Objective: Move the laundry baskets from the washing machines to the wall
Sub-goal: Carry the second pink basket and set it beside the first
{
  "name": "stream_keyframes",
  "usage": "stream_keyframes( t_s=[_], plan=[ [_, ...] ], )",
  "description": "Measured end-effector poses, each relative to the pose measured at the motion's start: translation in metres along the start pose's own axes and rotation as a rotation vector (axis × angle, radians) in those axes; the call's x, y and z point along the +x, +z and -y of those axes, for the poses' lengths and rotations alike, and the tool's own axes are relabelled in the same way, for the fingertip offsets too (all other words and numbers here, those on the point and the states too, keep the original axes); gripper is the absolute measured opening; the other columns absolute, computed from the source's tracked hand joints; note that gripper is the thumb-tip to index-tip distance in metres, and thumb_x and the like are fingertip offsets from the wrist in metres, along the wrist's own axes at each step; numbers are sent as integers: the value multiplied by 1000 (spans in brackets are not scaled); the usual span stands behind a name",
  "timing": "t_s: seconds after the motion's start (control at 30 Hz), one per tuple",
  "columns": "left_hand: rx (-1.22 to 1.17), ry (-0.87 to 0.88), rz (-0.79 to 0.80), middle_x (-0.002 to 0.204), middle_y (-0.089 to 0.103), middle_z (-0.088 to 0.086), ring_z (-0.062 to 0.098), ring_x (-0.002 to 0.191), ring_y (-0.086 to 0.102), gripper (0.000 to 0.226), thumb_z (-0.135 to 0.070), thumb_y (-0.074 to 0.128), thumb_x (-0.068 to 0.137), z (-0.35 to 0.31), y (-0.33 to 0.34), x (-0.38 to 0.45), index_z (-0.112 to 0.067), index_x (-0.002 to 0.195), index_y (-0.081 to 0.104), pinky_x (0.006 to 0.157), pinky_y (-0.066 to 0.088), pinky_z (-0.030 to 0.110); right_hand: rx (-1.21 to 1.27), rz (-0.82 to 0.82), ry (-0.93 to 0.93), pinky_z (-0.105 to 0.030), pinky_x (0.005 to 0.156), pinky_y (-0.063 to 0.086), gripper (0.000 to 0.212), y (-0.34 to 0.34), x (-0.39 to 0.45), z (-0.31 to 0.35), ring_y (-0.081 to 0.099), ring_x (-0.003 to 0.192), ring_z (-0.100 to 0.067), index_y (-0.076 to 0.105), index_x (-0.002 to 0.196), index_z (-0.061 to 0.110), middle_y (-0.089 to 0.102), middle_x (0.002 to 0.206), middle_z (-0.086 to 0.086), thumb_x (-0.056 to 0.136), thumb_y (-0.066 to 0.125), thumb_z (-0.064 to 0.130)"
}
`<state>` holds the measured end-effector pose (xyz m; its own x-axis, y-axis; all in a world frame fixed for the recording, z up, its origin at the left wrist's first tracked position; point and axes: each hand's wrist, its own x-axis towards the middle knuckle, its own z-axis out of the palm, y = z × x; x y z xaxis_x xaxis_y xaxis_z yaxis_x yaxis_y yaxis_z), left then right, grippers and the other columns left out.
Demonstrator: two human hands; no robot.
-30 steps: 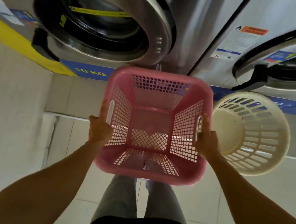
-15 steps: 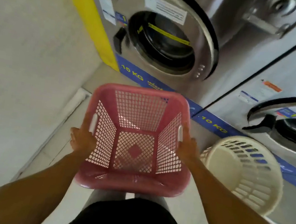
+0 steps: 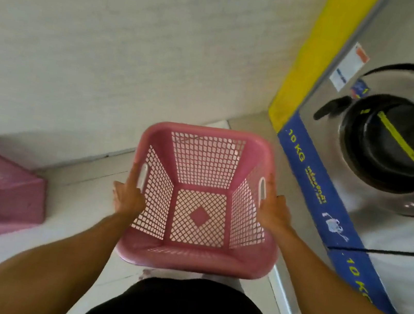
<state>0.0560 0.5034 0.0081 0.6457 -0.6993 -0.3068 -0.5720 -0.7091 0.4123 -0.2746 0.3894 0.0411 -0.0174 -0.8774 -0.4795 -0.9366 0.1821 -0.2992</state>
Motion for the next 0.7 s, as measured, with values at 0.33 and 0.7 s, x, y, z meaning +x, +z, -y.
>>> stream_keyframes(
  t_s=[0.33, 0.7],
  plan=[
    [-189, -291, -176, 106, 50, 14, 23, 81, 44, 87, -2, 37, 92, 192, -112, -46, -65, 141, 3, 67, 47, 38, -198, 77, -446, -27, 41, 42, 83, 72, -70, 199, 59, 56, -22, -11, 156, 48, 56, 96, -18, 104, 46, 19],
    [-297, -540, -305, 104, 46, 15, 13, 72, 38, 87, -1, 44, 94, 351, -175, -37, -61, 144, 7, 49, 29, 19, -241, 196, -683, -43, 45, 61, 112, 177, -100, 364, 68, 54, -31, -28, 139, 68, 57, 89, -22, 96, 54, 5]
  ],
)
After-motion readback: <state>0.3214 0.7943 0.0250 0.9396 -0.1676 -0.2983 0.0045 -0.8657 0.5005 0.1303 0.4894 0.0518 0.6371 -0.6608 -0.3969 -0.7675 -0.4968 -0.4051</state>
